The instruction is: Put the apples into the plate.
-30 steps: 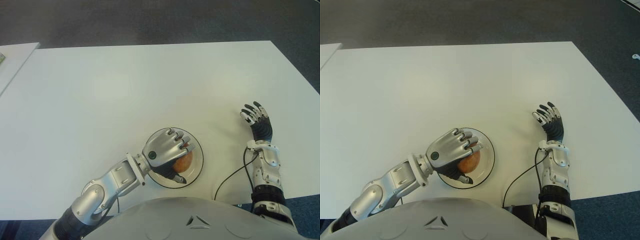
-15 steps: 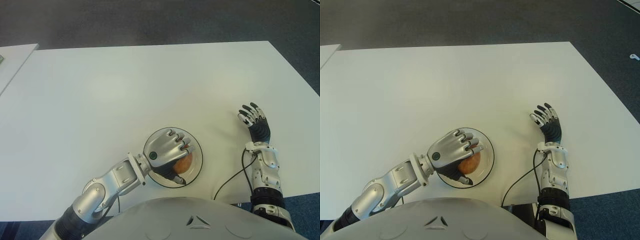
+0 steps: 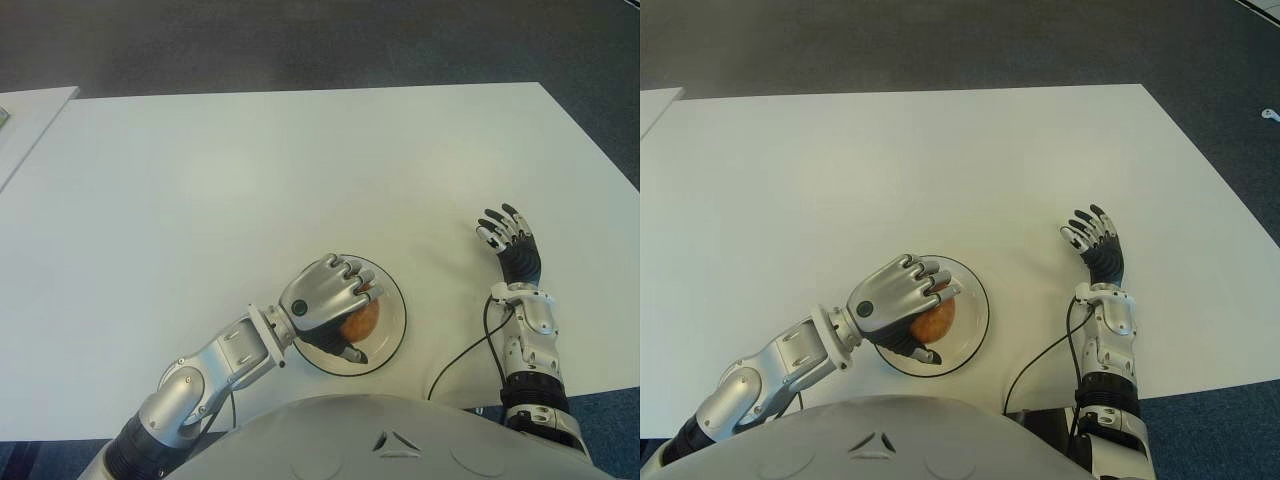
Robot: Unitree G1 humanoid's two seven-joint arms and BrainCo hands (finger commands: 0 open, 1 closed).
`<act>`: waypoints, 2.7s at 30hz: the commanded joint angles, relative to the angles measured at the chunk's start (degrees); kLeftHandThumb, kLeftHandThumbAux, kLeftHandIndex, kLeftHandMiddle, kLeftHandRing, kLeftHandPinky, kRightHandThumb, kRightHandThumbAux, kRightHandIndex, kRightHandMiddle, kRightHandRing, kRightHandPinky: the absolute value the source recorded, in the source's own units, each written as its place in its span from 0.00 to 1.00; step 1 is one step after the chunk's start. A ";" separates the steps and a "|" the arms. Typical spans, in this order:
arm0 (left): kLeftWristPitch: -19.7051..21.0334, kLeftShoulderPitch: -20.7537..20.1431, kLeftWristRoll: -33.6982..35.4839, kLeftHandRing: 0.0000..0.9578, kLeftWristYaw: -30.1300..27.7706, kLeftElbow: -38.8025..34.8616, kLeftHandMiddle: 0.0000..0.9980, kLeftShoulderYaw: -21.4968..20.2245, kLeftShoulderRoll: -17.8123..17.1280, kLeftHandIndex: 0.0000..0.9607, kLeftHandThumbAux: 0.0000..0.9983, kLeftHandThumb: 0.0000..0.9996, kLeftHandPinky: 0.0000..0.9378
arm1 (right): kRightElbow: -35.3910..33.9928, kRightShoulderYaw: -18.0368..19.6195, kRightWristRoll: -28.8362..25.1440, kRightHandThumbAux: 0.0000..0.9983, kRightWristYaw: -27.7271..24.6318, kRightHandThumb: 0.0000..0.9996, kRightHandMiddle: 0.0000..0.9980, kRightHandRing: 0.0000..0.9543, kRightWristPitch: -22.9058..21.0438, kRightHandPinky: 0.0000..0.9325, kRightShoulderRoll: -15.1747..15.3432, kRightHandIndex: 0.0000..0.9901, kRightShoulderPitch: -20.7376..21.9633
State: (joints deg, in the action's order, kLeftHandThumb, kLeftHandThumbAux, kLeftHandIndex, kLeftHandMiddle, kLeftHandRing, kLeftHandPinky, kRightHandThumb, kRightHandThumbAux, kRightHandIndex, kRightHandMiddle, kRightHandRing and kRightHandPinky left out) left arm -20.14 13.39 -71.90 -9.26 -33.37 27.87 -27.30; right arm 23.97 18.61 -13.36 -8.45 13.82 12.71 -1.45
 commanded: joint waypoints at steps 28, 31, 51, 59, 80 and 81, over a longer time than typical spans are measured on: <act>4.76 0.04 -8.73 0.55 6.18 5.44 0.58 1.58 3.73 0.40 0.54 0.34 0.48 | 1.96 -0.76 0.01 0.73 -3.67 0.19 0.22 0.25 -0.73 0.27 0.05 0.12 -3.45; 5.39 0.15 -9.80 0.25 5.38 5.30 0.32 2.00 3.50 0.31 0.46 0.22 0.13 | 4.41 -0.43 0.02 0.73 -3.86 0.17 0.23 0.26 0.22 0.27 0.21 0.12 -2.59; 5.19 -0.97 -7.88 0.00 -8.61 -0.48 0.00 1.56 2.10 0.00 0.30 0.03 0.00 | 2.05 -0.21 -0.50 0.72 -4.95 0.17 0.23 0.26 0.48 0.27 0.03 0.12 -3.47; 4.71 -1.64 -7.39 0.00 -12.21 -2.16 0.00 1.29 1.23 0.00 0.28 0.02 0.00 | 4.17 0.18 -0.97 0.72 -5.36 0.18 0.23 0.26 0.94 0.28 0.05 0.12 -2.32; 4.73 -0.92 -6.36 0.00 -19.35 -5.90 0.00 -0.95 1.41 0.00 0.27 0.00 0.00 | 2.13 -1.15 0.27 0.72 -3.82 0.18 0.23 0.25 0.49 0.26 -0.77 0.12 -2.56; 4.69 -0.87 -6.27 0.00 -19.29 -5.91 0.00 -1.08 1.38 0.00 0.27 0.00 0.00 | 2.19 -1.19 0.26 0.71 -3.81 0.18 0.23 0.25 0.68 0.26 -0.89 0.12 -2.55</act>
State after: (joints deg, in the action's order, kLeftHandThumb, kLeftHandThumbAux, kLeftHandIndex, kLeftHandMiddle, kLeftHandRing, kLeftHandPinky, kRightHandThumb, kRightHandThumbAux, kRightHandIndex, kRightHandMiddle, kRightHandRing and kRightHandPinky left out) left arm -15.39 12.19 -78.69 -28.02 -38.96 27.46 -25.67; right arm 24.27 18.31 -13.62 -12.58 16.60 13.38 -2.10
